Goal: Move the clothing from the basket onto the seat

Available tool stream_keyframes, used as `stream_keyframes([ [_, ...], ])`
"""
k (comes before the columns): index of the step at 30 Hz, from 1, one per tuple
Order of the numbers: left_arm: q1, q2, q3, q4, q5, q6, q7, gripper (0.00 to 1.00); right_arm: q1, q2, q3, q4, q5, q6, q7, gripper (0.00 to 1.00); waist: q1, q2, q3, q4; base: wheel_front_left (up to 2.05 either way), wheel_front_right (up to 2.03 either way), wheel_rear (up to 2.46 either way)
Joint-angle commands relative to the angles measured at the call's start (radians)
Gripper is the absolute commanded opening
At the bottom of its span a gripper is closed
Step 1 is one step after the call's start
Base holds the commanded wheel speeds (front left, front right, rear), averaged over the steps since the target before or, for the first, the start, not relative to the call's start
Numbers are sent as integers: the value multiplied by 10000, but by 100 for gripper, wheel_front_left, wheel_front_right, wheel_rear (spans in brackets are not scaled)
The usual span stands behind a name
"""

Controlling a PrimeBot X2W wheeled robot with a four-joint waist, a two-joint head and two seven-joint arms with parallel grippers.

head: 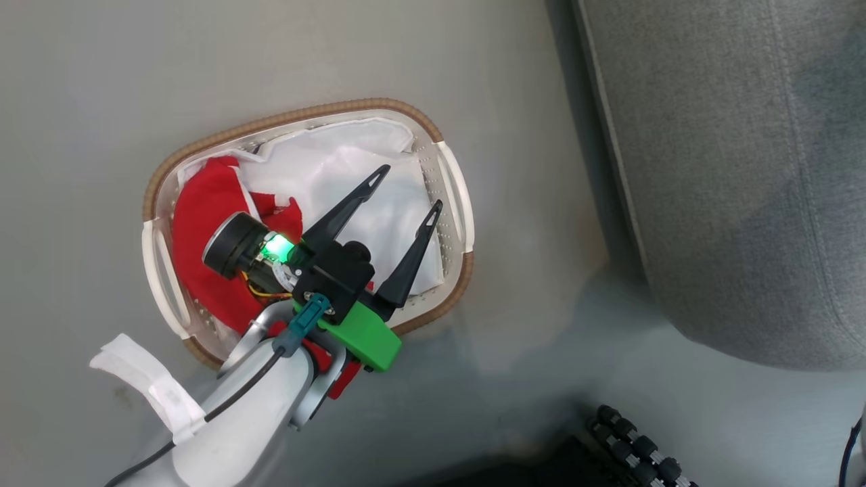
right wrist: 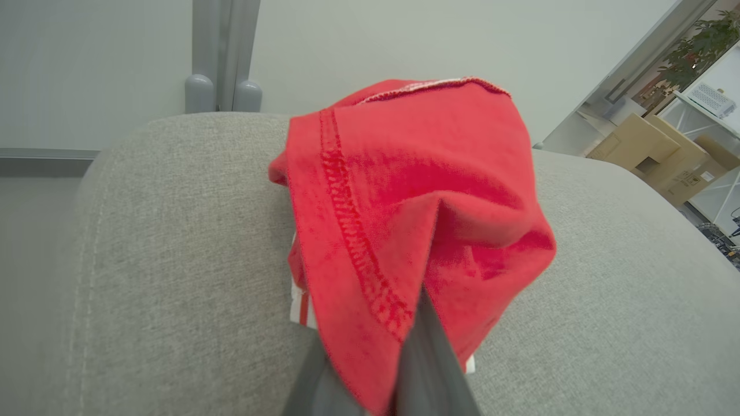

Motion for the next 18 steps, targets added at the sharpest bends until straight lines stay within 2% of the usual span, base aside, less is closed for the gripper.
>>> stream_keyframes([
  [1, 89, 83, 23, 70, -18, 40, -20, 100, 304, 201, -28, -333, -6, -14, -44, 100, -2, -1, -128, -154, 0, 0, 0],
  [7, 183, -37, 105, 304, -272, 37, -281, 100, 1358, 704, 293, -1459, 53, -14, -43, 100, -2, -1, -695, -199, 0, 0, 0],
  [18, 409, -610, 588, 1230, -1078, 105, -1053, 100, 2904, 769, 1306, -2366, 320, -14, -47, 100, -2, -1, -2470, 188, 0, 0, 0],
])
